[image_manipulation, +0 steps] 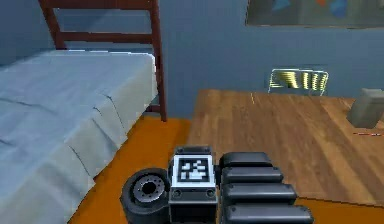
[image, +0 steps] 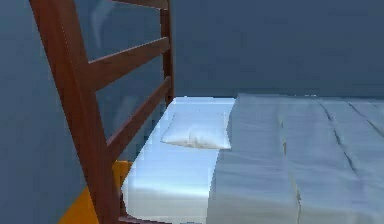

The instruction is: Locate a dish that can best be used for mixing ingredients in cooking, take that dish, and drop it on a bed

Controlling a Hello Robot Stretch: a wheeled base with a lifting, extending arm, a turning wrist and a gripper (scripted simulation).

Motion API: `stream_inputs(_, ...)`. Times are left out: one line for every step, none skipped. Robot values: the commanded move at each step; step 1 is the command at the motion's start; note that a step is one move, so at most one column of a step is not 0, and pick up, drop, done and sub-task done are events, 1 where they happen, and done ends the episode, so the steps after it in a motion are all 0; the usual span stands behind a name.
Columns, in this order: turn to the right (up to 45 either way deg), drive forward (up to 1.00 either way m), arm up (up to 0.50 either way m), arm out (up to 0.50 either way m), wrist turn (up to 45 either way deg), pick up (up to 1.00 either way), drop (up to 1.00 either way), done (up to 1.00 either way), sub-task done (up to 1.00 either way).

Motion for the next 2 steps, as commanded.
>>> stream_inputs(24.0,0.00,0.00,0.00,0.0,0.00,0.00,0.00,0.00)
stream_inputs(0.0,0.05,0.00,0.00,0.0,0.00,0.00,0.00,0.00)
